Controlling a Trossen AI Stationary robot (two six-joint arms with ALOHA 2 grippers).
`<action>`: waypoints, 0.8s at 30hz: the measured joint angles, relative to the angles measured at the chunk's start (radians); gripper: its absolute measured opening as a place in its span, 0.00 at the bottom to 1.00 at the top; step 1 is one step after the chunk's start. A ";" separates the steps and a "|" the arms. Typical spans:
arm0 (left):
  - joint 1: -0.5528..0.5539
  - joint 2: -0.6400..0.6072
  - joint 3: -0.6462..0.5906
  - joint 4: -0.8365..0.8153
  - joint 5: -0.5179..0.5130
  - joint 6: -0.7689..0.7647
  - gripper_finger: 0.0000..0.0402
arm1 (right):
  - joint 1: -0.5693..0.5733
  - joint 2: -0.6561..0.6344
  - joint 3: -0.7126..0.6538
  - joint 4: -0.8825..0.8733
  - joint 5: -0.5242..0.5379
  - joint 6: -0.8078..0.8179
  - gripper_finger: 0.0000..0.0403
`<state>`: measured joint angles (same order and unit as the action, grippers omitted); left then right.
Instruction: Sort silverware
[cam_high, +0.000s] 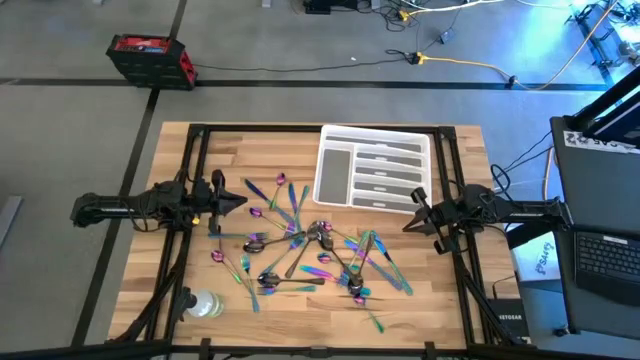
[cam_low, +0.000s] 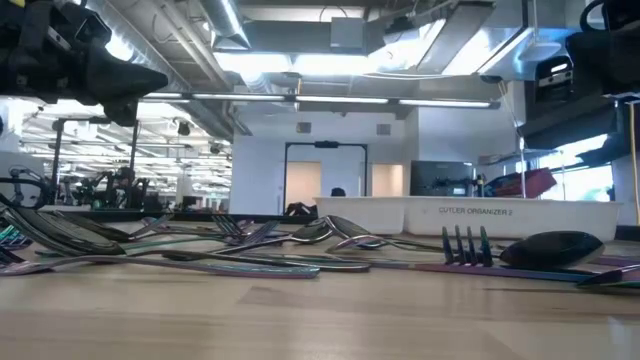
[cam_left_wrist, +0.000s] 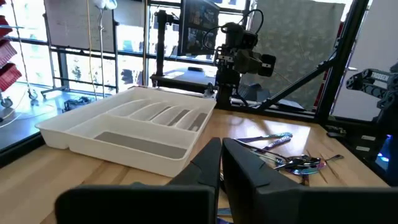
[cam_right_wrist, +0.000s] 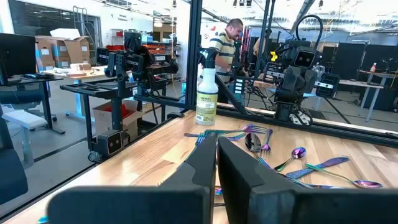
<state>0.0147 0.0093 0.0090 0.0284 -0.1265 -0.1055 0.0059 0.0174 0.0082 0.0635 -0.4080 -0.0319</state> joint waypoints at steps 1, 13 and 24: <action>0.000 0.000 0.000 0.000 0.000 0.000 0.00 | 0.000 0.000 0.000 0.000 0.000 0.000 0.00; 0.000 0.000 0.000 0.000 0.000 0.000 0.00 | 0.000 0.000 0.000 0.002 0.000 0.000 0.00; 0.000 0.000 0.000 0.000 0.000 0.000 0.00 | 0.001 0.000 0.000 0.077 -0.030 0.069 0.00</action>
<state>0.0148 0.0091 0.0086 0.0288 -0.1261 -0.1054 0.0067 0.0170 0.0082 0.1401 -0.4376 0.0373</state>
